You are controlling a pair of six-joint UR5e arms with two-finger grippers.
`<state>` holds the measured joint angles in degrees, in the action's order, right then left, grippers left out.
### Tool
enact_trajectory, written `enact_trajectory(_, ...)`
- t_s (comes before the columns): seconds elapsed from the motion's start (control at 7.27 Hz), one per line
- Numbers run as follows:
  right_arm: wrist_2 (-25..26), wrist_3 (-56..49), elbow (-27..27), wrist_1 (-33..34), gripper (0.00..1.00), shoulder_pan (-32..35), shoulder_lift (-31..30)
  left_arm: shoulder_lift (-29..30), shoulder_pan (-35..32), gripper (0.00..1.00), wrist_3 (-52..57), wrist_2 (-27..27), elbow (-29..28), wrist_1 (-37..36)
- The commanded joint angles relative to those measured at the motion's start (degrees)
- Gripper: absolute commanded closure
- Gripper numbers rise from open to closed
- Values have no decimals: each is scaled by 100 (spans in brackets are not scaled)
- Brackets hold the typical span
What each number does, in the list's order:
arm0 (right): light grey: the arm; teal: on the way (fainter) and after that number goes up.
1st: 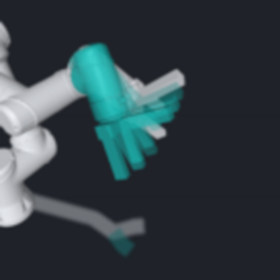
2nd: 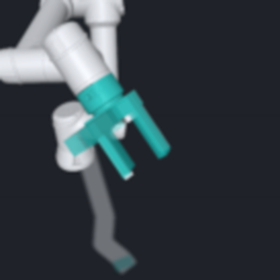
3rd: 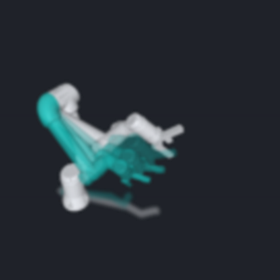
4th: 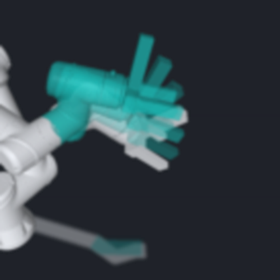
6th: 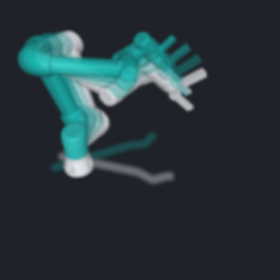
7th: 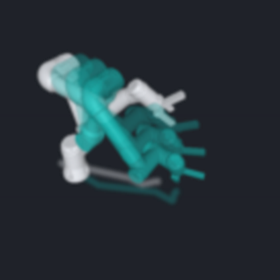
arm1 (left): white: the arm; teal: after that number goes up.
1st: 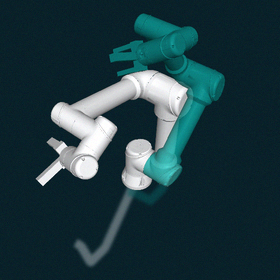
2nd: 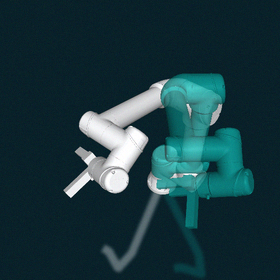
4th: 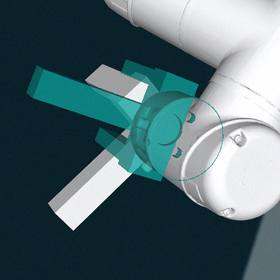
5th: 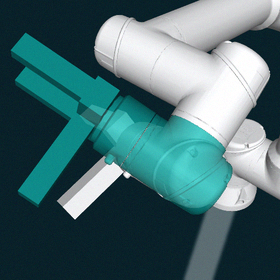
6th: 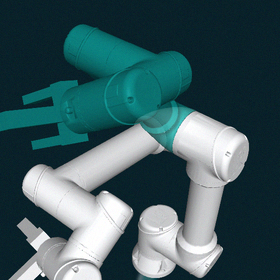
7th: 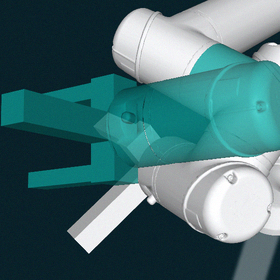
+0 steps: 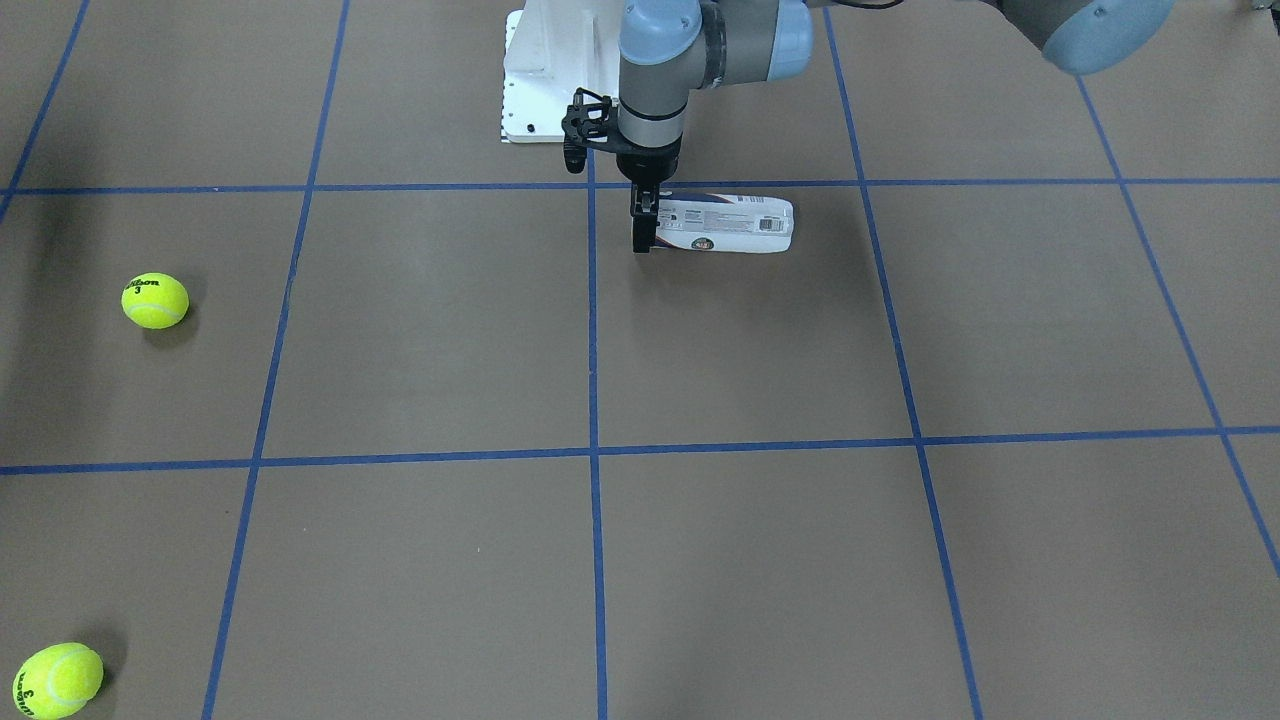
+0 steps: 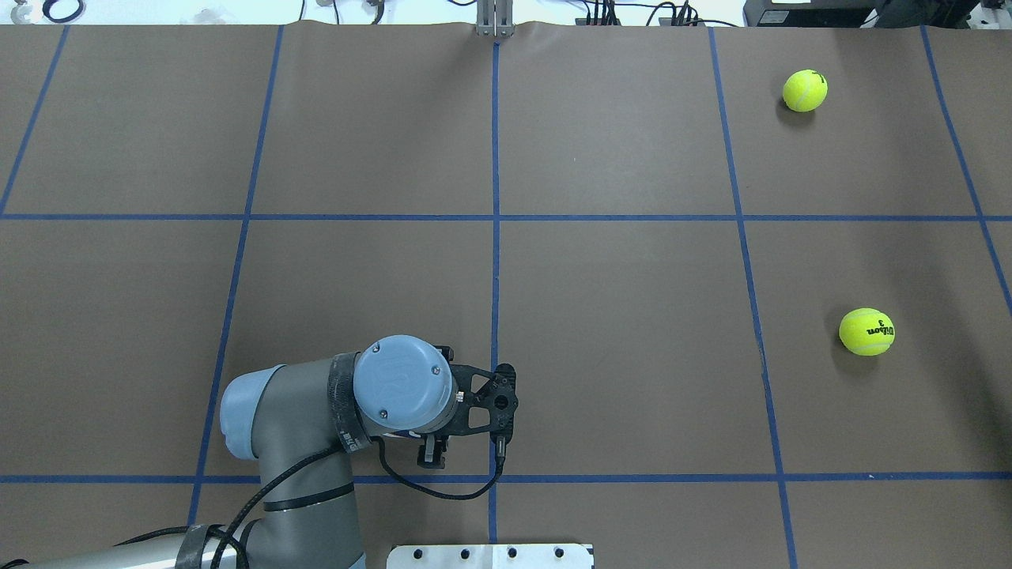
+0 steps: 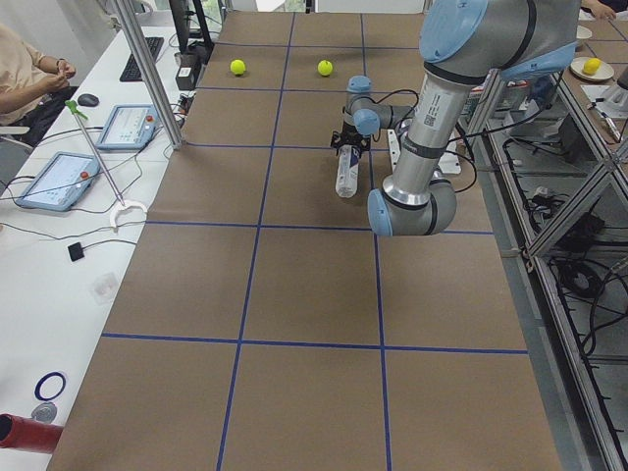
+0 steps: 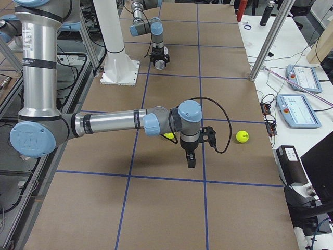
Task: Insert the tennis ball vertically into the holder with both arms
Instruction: 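Close the left gripper around the tube near its open end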
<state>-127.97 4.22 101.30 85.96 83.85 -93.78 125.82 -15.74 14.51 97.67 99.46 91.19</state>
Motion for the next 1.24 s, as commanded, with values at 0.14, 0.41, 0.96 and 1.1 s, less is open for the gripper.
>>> enact_trajectory(0.14, 0, 0, -5, 0, 1, 0, 0, -5, 80, 11, -1, -11, -32, -4)
enact_trajectory(0.41, 0, 0, 4, 0, 1, 0, 0, 13, 72, 29, 7, -11, 20, -13)
enact_trajectory(0.96, 0, 0, -13, 0, 1, 0, -9, 39, -156, 43, 8, 24, 720, -4)
enact_trajectory(1.1, -104, -9, -40, -61, 1, 0, -17, 56, -366, 42, 8, 41, 1020, 22)
